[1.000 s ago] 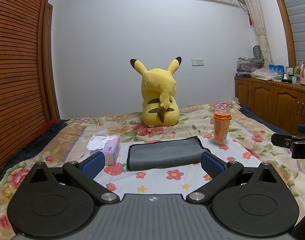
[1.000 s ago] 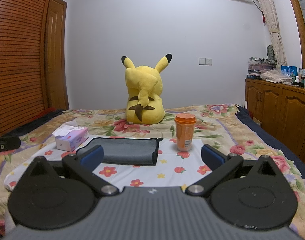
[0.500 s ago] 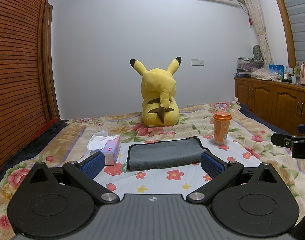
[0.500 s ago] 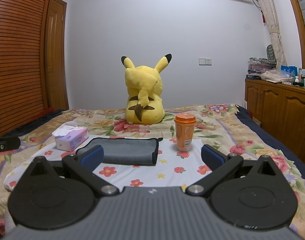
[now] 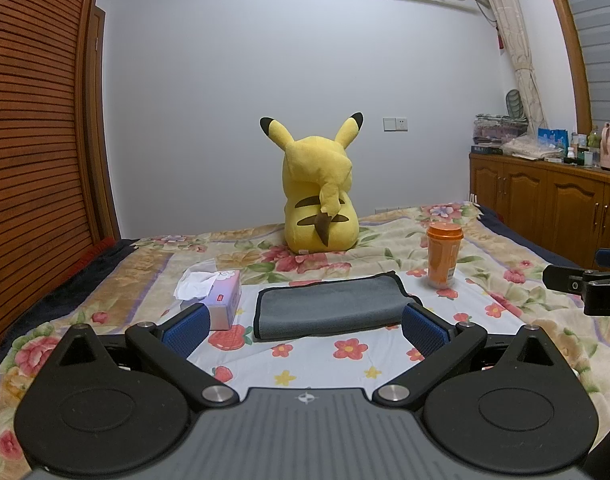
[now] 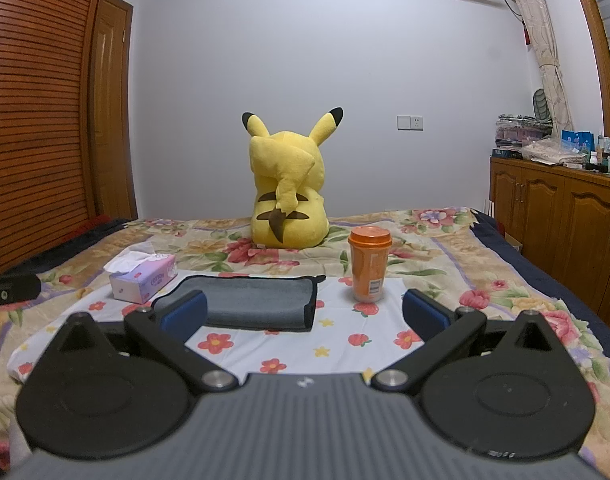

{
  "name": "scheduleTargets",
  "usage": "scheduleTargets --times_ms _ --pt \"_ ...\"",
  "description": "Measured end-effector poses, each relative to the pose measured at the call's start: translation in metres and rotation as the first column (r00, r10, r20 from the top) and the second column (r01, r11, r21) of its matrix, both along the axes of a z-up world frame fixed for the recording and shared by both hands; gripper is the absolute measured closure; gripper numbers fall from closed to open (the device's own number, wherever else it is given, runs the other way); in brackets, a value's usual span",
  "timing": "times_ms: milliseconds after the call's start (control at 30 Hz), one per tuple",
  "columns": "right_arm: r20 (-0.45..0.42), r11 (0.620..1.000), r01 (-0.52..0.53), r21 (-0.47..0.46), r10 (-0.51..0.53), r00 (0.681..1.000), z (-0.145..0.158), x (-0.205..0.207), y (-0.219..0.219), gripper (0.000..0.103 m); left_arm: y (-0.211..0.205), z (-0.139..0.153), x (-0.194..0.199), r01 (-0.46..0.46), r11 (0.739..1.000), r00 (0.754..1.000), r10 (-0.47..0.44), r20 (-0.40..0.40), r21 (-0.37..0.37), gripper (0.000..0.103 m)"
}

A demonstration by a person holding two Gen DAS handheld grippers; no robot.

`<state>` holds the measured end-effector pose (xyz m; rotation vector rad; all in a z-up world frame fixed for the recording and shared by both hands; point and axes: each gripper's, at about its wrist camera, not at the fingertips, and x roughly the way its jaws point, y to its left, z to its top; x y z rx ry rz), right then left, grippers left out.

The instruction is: Fold towel

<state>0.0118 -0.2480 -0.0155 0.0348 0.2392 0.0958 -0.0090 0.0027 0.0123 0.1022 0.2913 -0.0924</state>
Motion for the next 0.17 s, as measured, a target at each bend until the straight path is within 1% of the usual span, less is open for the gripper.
scheduleTargets --times_ms 167 --pt "0.0 1.0 0.0 0.0 0.0 1.0 0.0001 0.0 0.0001 0.0 0.0003 -0.0004 -0.0005 -0.001 1.0 1.0 0.001 -0.001 0.001 0.0"
